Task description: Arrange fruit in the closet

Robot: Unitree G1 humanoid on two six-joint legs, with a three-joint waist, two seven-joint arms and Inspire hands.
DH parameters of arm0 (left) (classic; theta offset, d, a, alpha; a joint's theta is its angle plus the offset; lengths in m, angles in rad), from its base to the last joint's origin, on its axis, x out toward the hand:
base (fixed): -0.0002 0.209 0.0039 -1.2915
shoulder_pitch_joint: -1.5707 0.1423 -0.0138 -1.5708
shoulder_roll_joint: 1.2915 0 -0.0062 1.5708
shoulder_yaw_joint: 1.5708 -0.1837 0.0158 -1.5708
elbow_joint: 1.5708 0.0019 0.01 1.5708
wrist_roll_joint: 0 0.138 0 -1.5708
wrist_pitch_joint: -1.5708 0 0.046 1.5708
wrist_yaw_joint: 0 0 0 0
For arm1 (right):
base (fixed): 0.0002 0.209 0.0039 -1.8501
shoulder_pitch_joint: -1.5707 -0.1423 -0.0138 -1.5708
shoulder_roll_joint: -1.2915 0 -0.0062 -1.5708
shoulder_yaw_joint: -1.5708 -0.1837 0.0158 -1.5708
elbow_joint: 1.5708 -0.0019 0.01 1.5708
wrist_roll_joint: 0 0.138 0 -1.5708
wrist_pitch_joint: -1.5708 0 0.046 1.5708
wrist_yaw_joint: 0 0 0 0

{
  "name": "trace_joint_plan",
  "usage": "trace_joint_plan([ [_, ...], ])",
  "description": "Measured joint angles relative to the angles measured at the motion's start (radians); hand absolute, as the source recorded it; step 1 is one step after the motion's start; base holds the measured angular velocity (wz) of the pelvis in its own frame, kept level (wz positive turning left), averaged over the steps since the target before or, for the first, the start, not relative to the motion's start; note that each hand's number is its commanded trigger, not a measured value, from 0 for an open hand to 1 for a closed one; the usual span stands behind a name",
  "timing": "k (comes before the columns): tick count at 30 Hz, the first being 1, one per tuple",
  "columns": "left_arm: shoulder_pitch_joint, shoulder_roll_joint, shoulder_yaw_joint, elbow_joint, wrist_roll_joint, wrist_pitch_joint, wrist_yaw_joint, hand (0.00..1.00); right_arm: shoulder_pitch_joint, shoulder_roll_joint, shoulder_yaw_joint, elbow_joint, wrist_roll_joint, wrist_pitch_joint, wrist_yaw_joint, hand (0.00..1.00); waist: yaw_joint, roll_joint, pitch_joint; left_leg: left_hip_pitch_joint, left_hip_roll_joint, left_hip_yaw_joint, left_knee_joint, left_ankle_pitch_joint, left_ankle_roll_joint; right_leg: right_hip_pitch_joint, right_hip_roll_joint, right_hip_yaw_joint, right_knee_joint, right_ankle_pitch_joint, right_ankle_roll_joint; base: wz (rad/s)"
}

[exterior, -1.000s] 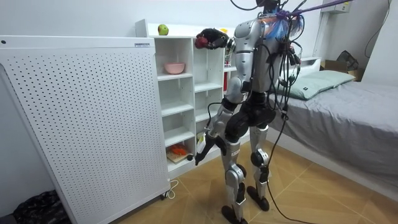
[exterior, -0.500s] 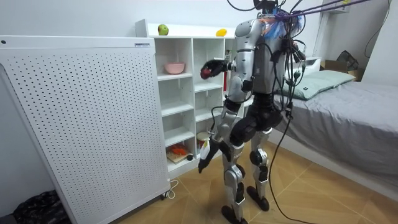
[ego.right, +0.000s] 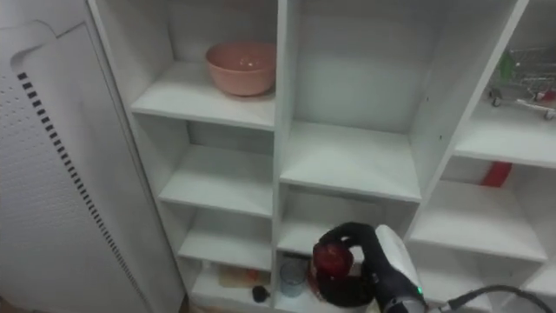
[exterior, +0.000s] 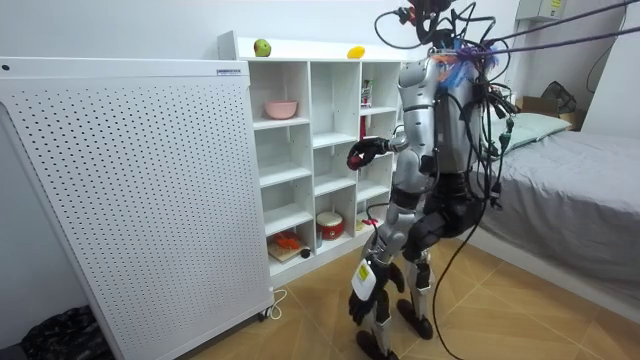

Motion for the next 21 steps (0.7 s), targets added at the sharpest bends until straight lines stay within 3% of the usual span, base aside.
trace_joint_plan([
  [7, 0.027, 0.002, -0.027, -0.043, -0.042, 0.007, 0.020, 0.00, -0.041, -0.036, 0.000, 0.015, -0.005, 0.010, -0.069, 1.00, 0.015, -0.003, -0.0008, -0.162, 0.002, -0.013, 0.087, -0.002, -0.005, -0.154, -0.007, 0.000, 0.089, -0.012, -0.021, 0.02],
  [17, 0.036, 0.047, -0.070, -0.090, -0.118, 0.013, 0.049, 0.00, -0.195, -0.130, 0.051, 0.054, -0.003, 0.018, -0.229, 1.00, 0.036, -0.049, 0.0066, -0.370, 0.000, -0.027, 0.180, 0.007, -0.018, -0.357, -0.024, -0.009, 0.191, -0.021, -0.047, 0.06],
  [21, 0.037, 0.055, -0.073, -0.100, -0.135, 0.015, 0.067, 0.00, -0.250, -0.147, 0.067, 0.077, -0.009, 0.034, -0.285, 1.00, 0.035, -0.053, 0.0070, -0.430, -0.002, -0.055, 0.216, 0.004, -0.021, -0.392, -0.028, -0.040, 0.209, -0.023, -0.050, 0.09],
])
